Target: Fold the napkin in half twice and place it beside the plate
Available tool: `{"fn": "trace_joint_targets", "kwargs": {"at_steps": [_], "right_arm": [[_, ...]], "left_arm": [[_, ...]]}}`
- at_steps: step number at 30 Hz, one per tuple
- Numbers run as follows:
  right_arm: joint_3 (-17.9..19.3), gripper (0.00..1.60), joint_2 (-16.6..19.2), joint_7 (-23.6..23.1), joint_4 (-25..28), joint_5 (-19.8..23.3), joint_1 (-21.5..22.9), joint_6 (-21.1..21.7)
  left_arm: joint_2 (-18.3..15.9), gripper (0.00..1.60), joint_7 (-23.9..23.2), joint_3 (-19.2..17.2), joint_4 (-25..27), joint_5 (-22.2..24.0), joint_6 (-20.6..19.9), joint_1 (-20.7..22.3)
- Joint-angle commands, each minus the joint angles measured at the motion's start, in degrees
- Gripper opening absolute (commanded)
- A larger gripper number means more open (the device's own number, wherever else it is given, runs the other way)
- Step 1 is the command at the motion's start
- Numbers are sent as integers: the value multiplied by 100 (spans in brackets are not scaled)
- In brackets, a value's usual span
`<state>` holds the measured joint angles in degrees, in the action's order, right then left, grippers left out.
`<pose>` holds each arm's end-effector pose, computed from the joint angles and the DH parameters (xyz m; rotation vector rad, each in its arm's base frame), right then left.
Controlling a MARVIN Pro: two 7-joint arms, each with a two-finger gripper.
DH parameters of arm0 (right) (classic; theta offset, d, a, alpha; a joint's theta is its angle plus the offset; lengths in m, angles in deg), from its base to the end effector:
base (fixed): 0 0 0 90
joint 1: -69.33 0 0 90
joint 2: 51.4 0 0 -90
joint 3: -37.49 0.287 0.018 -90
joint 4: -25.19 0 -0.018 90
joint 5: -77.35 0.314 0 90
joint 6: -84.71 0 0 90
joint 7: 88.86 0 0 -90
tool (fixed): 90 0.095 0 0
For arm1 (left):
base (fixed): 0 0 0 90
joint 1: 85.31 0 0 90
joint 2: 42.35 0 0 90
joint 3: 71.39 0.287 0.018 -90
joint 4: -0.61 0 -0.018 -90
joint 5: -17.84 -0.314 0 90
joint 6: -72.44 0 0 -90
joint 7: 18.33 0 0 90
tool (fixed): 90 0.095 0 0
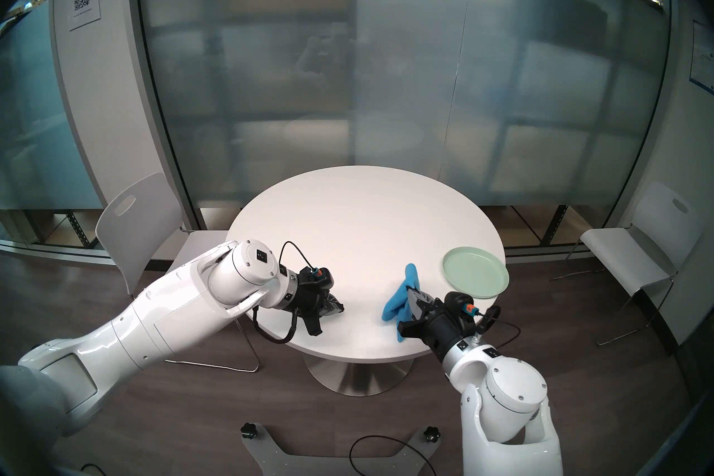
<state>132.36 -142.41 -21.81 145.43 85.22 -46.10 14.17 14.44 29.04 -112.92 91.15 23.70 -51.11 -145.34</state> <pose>0.2936 0.0103 -0.2761 -2.1691 -0.1660 -1.7300 0.4120 -0.0998 -0.2978 2.0895 -1.6685 0.9152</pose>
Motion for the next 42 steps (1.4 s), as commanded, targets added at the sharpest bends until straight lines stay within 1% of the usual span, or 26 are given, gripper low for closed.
{"fn": "trace_joint_targets", "kwargs": {"at_steps": [1,4,6,9,10,11,15,16,18,19,21,24,26,37,42], "right_arm": [[-418,0,-26,174,184,-2,540,104],[-490,0,-54,281,214,-6,566,175],[-472,0,-76,336,206,-39,510,190],[-403,0,-108,353,251,-53,374,206],[-337,0,-109,380,264,-26,253,212],[-337,0,-109,380,264,-26,253,212],[-167,0,-115,396,188,50,-25,135],[-78,0,-126,409,141,71,-175,95],[-6,0,-132,414,131,93,-332,57],[-6,0,-132,414,131,93,-332,57],[108,0,-139,398,153,142,-575,-8],[197,0,-134,393,134,160,-685,-86],[322,0,-125,379,177,194,-841,-138],[695,0,-74,229,151,268,-1066,-251],[752,0,-90,207,145,272,-1100,-259]], "left_arm": [[-61,23,40,-101,158,57,-14,-29],[-105,23,99,-103,214,48,-49,-47],[-150,23,164,-63,222,-36,-70,-37],[-187,23,189,-92,201,-6,-50,-41],[-210,23,185,-102,187,4,-48,-21],[-210,23,185,-102,187,4,-48,-21],[-228,23,199,-81,159,-14,-55,17],[-229,23,188,-72,149,-15,-46,31],[-224,24,183,-66,139,-16,-40,41],[-224,24,183,-66,139,-16,-40,41],[-186,23,171,-40,111,-29,-36,73],[-169,24,158,-22,100,-36,-30,95],[-128,24,142,7,65,-51,-17,128],[-34,24,70,44,4,-101,-14,171],[-5,24,63,54,-30,-118,-2,154]]}}
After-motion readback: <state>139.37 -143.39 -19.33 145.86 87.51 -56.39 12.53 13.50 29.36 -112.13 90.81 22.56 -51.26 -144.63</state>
